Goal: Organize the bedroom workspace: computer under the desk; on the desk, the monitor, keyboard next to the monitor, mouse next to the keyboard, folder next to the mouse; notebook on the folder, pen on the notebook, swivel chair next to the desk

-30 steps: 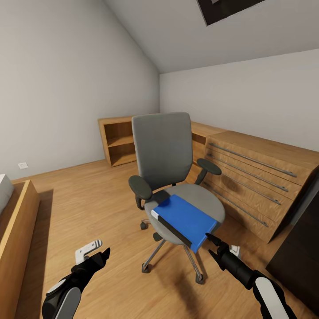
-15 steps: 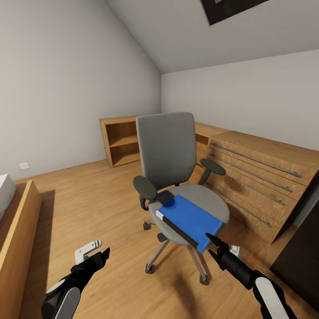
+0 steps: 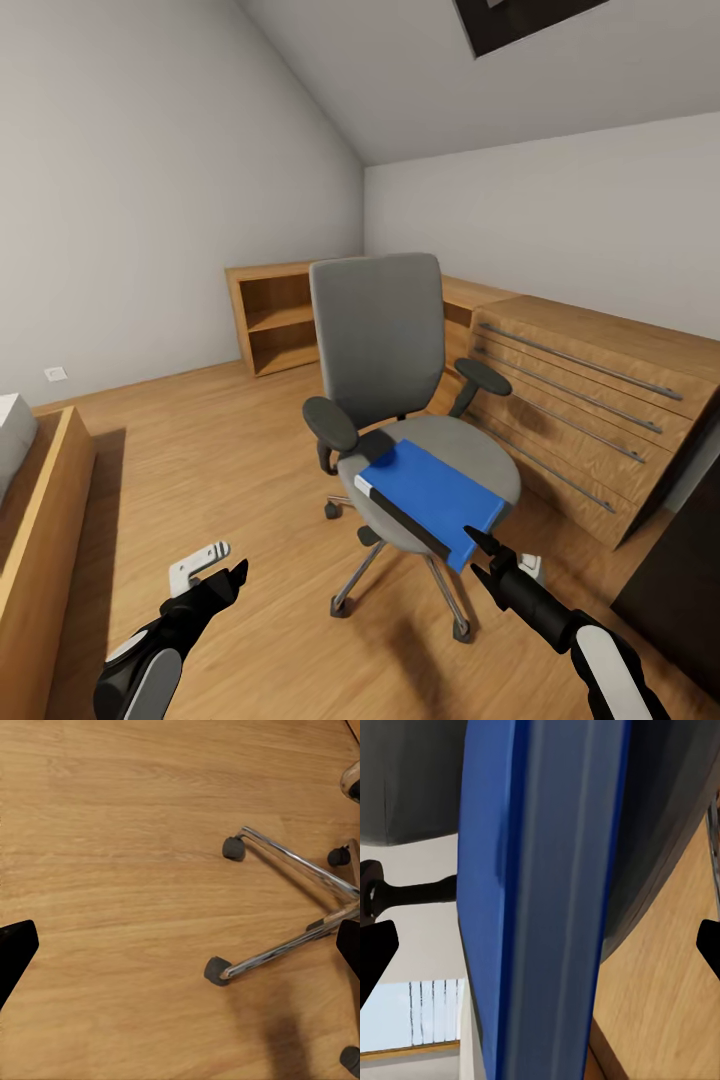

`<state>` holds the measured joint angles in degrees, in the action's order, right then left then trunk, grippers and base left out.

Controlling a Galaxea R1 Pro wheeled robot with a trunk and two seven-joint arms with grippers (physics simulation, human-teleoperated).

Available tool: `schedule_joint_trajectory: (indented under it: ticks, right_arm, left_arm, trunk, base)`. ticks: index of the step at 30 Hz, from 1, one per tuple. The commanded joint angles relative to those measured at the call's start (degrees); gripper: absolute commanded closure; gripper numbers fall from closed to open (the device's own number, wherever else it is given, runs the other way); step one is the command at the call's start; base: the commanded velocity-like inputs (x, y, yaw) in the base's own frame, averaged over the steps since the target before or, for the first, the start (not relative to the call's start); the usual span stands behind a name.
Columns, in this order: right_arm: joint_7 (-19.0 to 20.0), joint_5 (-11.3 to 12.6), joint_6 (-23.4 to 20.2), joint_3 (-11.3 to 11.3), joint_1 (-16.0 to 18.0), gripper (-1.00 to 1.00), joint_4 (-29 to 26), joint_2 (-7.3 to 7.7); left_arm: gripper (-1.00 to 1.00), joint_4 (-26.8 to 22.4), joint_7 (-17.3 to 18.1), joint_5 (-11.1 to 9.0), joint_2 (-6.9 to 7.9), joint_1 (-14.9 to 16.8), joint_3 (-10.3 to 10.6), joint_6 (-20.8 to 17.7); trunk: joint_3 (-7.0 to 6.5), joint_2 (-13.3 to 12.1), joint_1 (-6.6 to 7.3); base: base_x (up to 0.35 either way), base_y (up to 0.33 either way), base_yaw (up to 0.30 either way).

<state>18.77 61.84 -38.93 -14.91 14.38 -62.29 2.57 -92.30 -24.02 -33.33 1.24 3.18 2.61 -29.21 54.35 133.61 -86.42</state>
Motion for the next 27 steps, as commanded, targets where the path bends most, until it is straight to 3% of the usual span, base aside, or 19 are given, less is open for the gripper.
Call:
schedule_joint_trajectory:
  ticks: [1,27]
  right_arm:
    - [0.13,0.03,-0.35,-0.12,0.04,-1.00,0.00,-0.02]
    - [0.13,0.03,-0.48,-0.12,0.04,-1.00,-0.02,0.04]
  left_arm:
    - [-1.00,-0.07,-0.59,-0.60,0.04,0.04,0.12,-0.06]
    - [-1.00,-0.07,-0.59,-0.60,-0.01,0.06,0.12,-0.04]
  trunk:
    - [0.05,0.02,0.01]
    - [0.05,0.02,0.01]
  base:
    - [0.000,0.012,0.000]
    - [-0.004,0.046,0.000]
